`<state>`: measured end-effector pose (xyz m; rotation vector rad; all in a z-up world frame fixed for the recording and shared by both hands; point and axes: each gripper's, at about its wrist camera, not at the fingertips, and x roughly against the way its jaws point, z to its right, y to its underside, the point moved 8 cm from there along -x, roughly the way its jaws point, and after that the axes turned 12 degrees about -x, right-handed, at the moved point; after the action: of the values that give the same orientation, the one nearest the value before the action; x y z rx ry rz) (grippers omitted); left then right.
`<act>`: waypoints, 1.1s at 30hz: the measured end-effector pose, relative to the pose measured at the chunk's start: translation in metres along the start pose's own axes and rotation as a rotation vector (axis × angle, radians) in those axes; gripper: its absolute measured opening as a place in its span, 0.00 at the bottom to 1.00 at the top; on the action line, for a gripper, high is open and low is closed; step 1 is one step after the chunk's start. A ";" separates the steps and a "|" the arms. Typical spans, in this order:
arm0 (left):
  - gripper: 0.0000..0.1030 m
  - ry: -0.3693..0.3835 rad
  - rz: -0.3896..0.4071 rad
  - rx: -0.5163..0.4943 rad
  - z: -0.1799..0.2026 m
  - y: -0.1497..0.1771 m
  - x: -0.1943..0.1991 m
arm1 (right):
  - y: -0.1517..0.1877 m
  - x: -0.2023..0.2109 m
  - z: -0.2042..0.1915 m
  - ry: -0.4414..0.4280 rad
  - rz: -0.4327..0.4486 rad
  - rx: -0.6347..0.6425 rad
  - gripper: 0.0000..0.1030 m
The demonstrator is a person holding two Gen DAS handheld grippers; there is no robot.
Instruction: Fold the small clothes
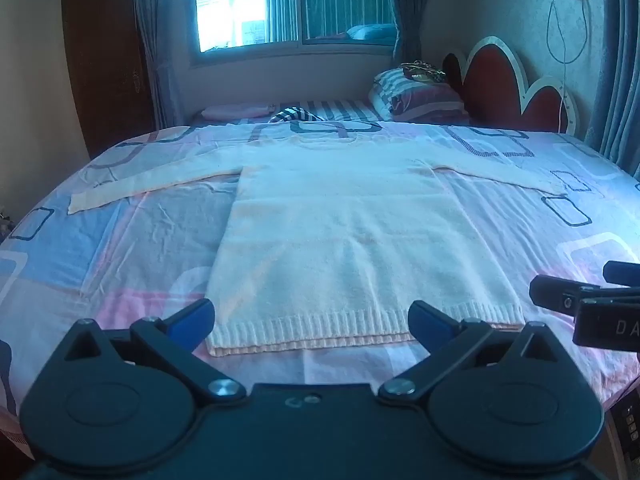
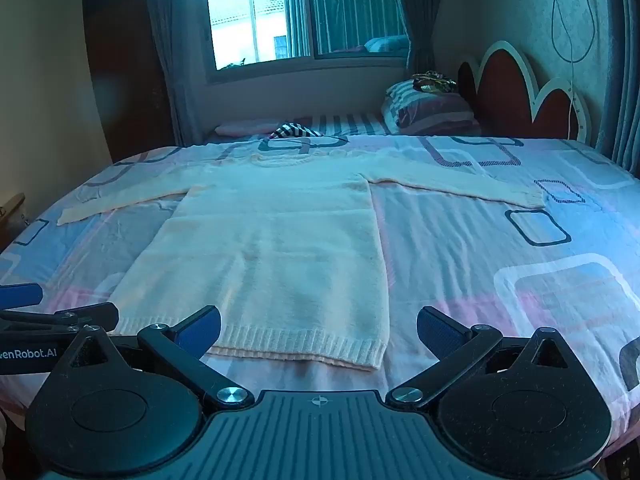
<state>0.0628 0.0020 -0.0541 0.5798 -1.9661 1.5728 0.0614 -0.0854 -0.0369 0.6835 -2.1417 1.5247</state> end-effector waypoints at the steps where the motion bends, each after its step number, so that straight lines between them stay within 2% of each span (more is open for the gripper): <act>1: 0.99 0.007 -0.008 0.006 -0.002 0.001 -0.002 | 0.000 0.000 0.000 -0.003 0.001 -0.002 1.00; 8: 0.99 -0.038 0.004 -0.020 -0.002 0.000 0.001 | 0.002 0.001 -0.003 -0.004 0.002 0.002 1.00; 33: 0.99 -0.034 0.025 -0.012 -0.006 0.002 0.004 | 0.002 0.000 -0.005 0.016 0.003 0.015 1.00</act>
<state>0.0589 0.0085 -0.0522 0.5825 -2.0135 1.5751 0.0602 -0.0801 -0.0363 0.6717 -2.1229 1.5439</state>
